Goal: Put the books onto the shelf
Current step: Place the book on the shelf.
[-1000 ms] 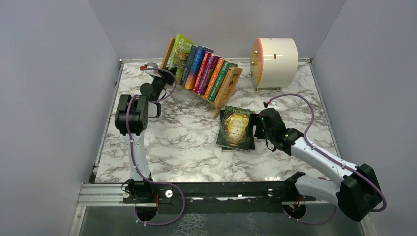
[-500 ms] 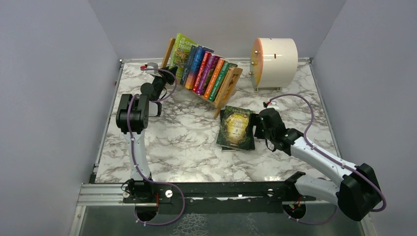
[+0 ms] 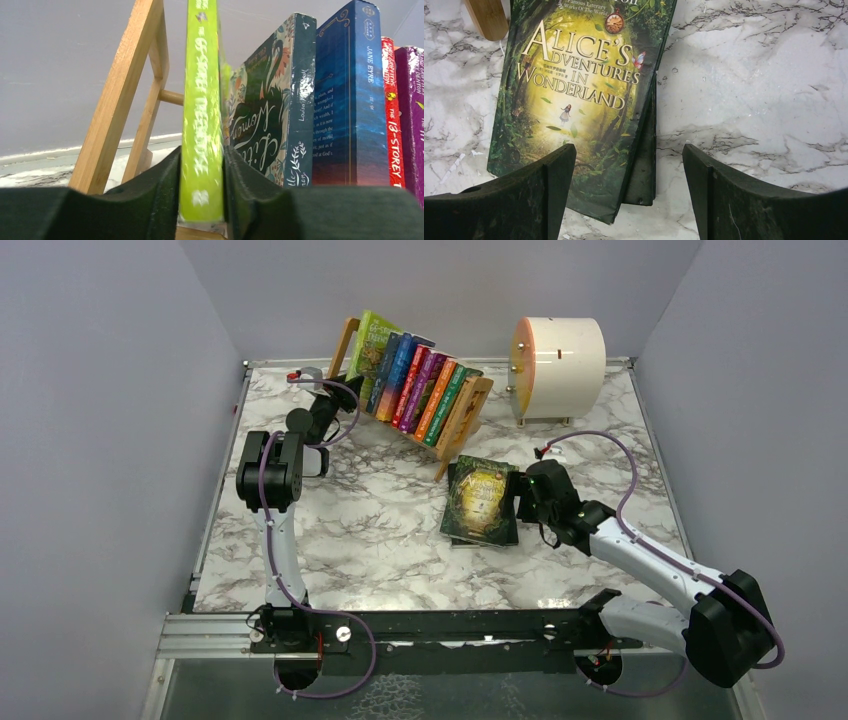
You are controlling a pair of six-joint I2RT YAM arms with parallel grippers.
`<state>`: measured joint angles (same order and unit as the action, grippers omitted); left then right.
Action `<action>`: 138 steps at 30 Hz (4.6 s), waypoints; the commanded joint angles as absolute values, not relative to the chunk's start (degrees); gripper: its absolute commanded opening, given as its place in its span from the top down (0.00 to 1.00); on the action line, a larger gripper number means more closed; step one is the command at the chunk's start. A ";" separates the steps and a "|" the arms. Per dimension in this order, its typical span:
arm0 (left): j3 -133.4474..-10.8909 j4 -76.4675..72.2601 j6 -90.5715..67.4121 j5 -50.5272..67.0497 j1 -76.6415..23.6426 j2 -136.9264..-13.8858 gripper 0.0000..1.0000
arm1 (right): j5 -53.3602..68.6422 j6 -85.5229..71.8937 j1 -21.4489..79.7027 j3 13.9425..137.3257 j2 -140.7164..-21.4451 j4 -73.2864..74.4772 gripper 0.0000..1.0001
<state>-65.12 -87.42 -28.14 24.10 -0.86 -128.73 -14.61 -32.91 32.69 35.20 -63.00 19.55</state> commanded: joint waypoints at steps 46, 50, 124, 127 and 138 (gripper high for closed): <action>-70.75 -102.39 -34.14 43.69 -1.28 -131.28 1.00 | -13.53 -33.33 32.70 36.20 -62.08 17.95 0.23; -68.79 -102.39 -33.55 44.41 -1.23 -130.33 1.00 | -13.27 -33.22 32.70 36.16 -61.94 17.67 0.23; -58.60 -102.33 -36.75 28.34 1.34 -118.00 0.43 | -12.35 -32.87 32.74 34.51 -58.83 17.05 0.23; -57.29 -100.97 -35.89 22.20 1.66 -116.17 0.44 | -12.30 -33.03 32.74 34.42 -58.58 17.14 0.23; -63.32 -82.36 -23.96 12.30 1.66 -113.01 0.43 | -11.58 -33.07 32.69 33.94 -58.49 16.70 0.23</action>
<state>-59.31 -87.07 -29.23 17.04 1.41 -113.47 -12.53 -32.91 32.69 34.41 -59.24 18.81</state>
